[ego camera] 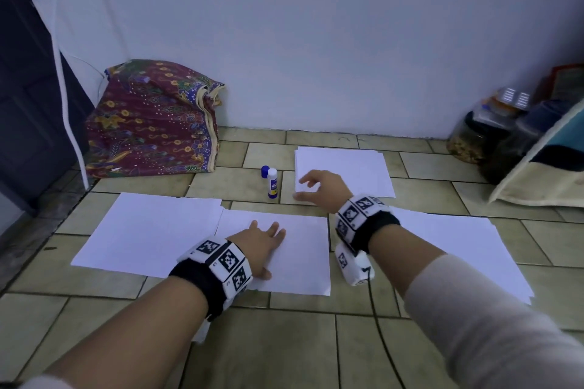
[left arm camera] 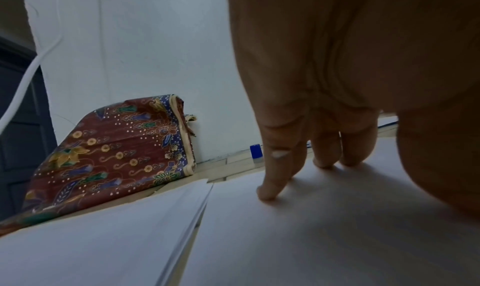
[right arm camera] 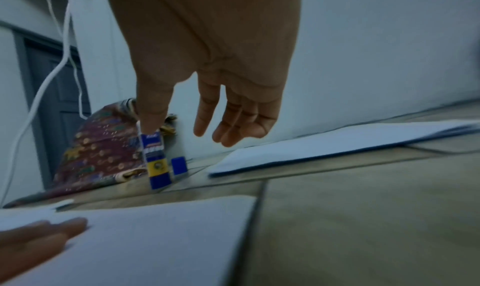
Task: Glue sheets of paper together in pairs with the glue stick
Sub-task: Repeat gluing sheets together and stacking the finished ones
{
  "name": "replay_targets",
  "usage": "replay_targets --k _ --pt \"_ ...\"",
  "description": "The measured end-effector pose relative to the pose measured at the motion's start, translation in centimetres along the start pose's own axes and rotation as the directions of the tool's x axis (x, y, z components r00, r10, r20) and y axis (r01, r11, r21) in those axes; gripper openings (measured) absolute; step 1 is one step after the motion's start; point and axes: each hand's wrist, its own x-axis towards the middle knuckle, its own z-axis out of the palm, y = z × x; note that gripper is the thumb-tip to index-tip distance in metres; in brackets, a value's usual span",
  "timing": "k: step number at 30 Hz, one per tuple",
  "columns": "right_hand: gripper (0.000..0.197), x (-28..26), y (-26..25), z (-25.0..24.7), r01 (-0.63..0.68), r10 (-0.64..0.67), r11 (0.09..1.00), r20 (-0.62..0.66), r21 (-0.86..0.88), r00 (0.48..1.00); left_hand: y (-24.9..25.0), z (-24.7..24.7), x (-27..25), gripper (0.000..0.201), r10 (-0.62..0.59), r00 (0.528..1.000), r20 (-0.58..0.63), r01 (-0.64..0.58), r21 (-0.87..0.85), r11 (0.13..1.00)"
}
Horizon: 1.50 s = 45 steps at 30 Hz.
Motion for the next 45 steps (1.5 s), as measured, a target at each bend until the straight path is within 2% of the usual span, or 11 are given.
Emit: replay_targets --k 5,10,12,15,18,20,24,26,33,38,45 --pt "0.050 2.9 -3.0 2.1 0.028 -0.028 1.000 0.022 -0.004 0.999 -0.2 0.2 0.2 0.090 0.006 1.000 0.017 -0.006 -0.002 1.000" --pt "0.023 4.1 -4.0 2.6 -0.033 0.033 0.999 0.000 -0.004 0.999 -0.1 0.4 0.6 0.090 -0.005 0.998 0.058 0.005 -0.002 1.000" --pt "0.015 3.7 -3.7 2.1 -0.034 0.034 0.998 0.001 0.055 0.999 -0.2 0.3 0.4 0.090 0.005 0.999 0.039 -0.005 -0.015 1.000" --pt "0.010 2.1 -2.4 0.6 -0.059 0.043 0.978 0.081 0.201 0.996 -0.6 0.2 -0.1 0.089 0.025 1.000 -0.013 -0.024 0.014 1.000" --pt "0.019 0.5 -0.3 -1.3 -0.035 0.022 0.994 0.123 0.108 0.992 -0.4 0.3 -0.1 0.087 0.017 0.995 -0.095 -0.008 0.088 0.996" --pt "0.021 -0.4 0.9 -2.2 -0.020 0.017 0.999 0.080 0.041 0.997 0.0 0.3 0.1 0.088 0.018 0.990 -0.143 -0.004 0.098 0.995" --pt "0.020 -1.7 2.5 -2.9 -0.067 0.075 0.993 -0.077 0.093 0.994 0.4 -0.5 0.4 0.075 0.033 0.979 -0.201 -0.018 0.080 0.997" --pt "0.018 -2.2 2.7 -2.7 -0.076 0.087 0.992 -0.108 0.103 0.990 0.6 -0.7 0.7 0.072 0.040 0.968 -0.248 -0.019 0.085 0.996" --pt "0.025 -2.5 1.8 -0.9 -0.005 0.022 0.992 -0.138 0.122 0.990 1.0 -0.4 2.4 0.095 0.027 0.951 -0.308 -0.017 0.036 0.999" --pt "0.026 -1.3 0.8 0.5 -0.013 0.009 0.999 -0.126 -0.031 0.992 0.6 -1.0 3.9 0.109 0.022 0.973 -0.230 -0.004 0.080 0.997" --pt "0.023 -0.4 -0.7 0.4 0.029 -0.045 0.972 -0.065 -0.232 0.997 2.0 -2.1 3.9 0.093 -0.006 0.973 -0.230 0.051 0.194 0.980"
